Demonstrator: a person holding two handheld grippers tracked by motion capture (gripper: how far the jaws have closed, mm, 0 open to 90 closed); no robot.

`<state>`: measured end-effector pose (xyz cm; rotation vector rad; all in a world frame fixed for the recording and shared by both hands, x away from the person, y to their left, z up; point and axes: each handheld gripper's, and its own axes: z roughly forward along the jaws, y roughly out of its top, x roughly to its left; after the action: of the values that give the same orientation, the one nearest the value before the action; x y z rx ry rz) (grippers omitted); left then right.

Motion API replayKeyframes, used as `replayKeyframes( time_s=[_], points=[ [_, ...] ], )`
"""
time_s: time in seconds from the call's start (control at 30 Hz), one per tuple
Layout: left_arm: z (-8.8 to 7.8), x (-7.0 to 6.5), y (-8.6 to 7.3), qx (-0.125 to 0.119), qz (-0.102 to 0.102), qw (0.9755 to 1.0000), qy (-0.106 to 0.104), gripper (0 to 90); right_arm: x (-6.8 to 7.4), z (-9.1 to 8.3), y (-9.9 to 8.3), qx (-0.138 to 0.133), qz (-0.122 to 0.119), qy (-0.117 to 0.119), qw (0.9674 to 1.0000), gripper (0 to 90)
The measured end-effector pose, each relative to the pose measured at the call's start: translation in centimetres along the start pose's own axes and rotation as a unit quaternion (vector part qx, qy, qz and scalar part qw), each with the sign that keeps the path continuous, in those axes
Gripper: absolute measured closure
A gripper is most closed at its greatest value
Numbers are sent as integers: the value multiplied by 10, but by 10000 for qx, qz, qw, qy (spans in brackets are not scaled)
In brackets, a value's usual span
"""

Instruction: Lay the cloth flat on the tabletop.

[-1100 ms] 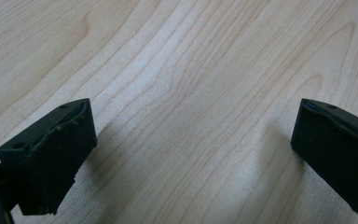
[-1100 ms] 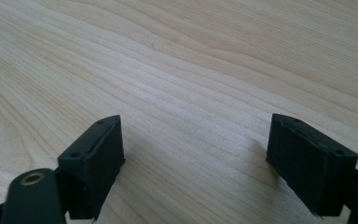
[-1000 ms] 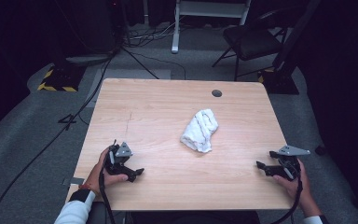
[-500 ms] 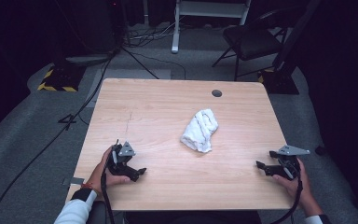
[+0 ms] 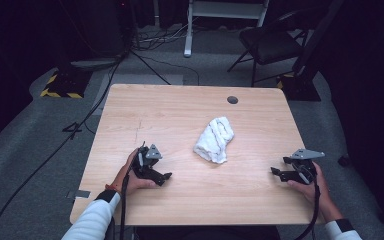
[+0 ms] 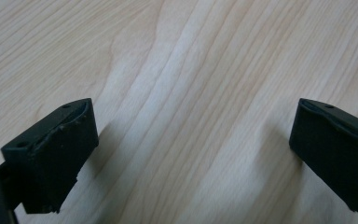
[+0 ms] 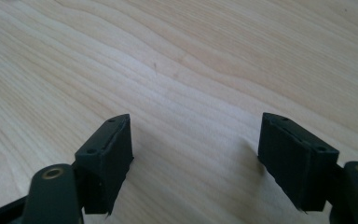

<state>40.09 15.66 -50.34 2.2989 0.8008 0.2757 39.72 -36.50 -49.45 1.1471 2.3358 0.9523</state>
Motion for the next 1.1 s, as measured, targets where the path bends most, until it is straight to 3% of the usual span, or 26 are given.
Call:
replayKeyframes(
  time_s=[0.17, 0.27, 0.3, 0.43, 0.57, 0.7, 0.77, 0.83, 1.0, 1.07, 1.1],
  points=[
    [11, -6, 18, -61, 125, 9998, -141, 195, 0, 5, 25, -115, 90, 94, 9998, 288],
    [17, -10, 31, -83, 209, 9994, -262, 151, 1, 10, 38, -246, 21, 80, 9997, 293],
    [18, -12, 35, -146, 225, 9991, -319, 181, 1, 13, 41, -258, 1, 77, 9996, 296],
    [18, -17, 50, -323, 318, 9985, -295, 164, 1, 28, 48, -202, 10, 111, 9997, 304],
    [23, -29, 67, -525, 660, 9963, -167, 167, 3, 37, 48, -112, -17, 161, 9998, 307],
    [30, -35, 83, -560, 726, 9952, -328, 191, 4, 46, 41, -14, -38, 238, 9997, 312],
    [33, -41, 91, -675, 857, 9938, -229, 186, 4, 45, 40, -62, -13, 263, 9996, 324],
    [34, -43, 95, -637, 890, 9936, -270, 181, 3, 45, 40, -90, -8, 258, 9996, 328],
    [48, -56, 120, -797, 1025, 9906, -425, 181, 4, 46, 36, -221, -8, 225, 9995, 326],
    [53, -60, 126, -770, 1088, 9903, -397, 182, 4, 45, 36, -233, 7, 220, 9995, 326],
    [58, -64, 130, -711, 1130, 9907, -273, 182, 4, 45, 35, -245, 10, 223, 9994, 326]
  ],
)
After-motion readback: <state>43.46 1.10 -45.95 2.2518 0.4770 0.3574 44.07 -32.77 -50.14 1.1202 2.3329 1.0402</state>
